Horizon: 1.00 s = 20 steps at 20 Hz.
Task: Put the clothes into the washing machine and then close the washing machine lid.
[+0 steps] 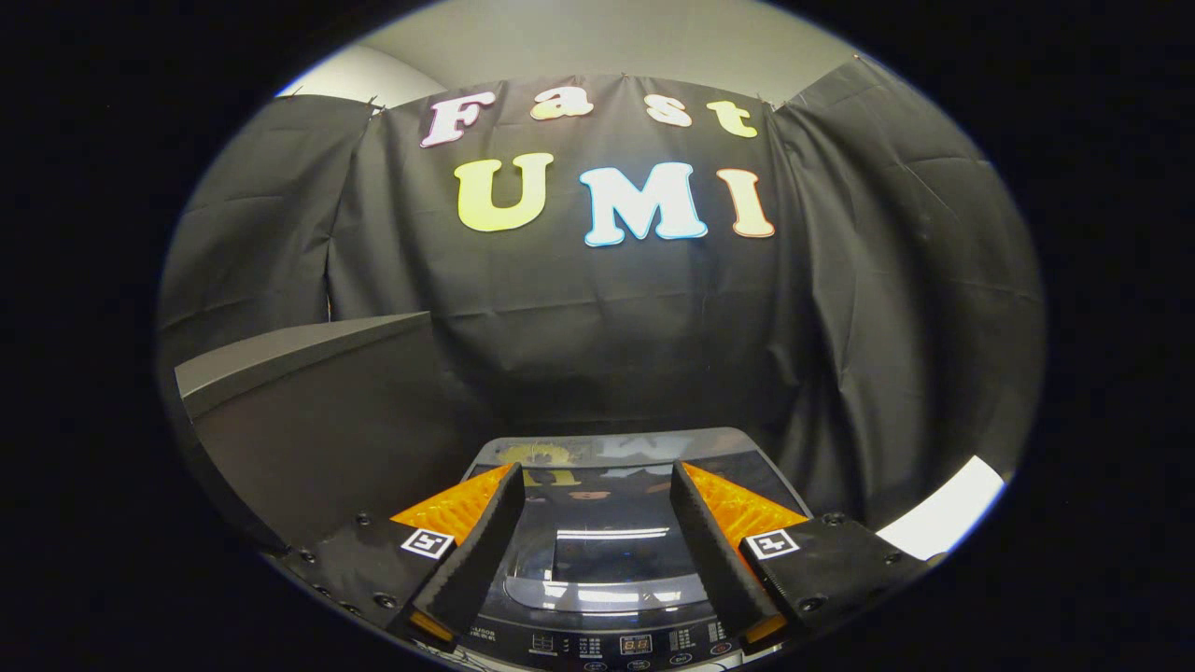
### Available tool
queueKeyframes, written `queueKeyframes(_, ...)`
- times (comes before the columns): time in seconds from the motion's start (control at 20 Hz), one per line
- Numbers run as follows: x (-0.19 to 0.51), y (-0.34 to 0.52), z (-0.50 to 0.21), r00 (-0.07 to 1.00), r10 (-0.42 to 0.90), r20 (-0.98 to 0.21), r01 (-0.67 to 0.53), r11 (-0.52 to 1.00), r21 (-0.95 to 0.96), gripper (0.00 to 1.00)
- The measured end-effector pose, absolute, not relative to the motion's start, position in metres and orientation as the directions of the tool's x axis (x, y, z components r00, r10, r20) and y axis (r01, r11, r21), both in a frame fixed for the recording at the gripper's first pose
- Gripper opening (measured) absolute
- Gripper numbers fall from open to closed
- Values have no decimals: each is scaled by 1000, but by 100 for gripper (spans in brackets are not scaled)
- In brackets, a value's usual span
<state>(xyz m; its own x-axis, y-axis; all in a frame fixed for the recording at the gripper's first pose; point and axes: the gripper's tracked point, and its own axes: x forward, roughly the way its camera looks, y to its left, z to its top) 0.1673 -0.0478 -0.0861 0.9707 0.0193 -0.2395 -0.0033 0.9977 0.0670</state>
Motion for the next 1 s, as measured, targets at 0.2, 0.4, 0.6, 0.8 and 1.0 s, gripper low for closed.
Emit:
queueKeyframes(0.2,156,-45,-73,977,11,-212,6,997,78,98)
queueKeyframes(0.4,135,-40,-41,988,12,-154,-1,997,72,97)
queueKeyframes(0.6,100,-41,-4,994,-4,-105,9,999,49,97)
queueKeyframes(0.8,55,-42,31,998,-13,-60,15,999,37,97)
queueKeyframes(1.0,17,-46,58,1000,-27,-15,27,999,41,97)
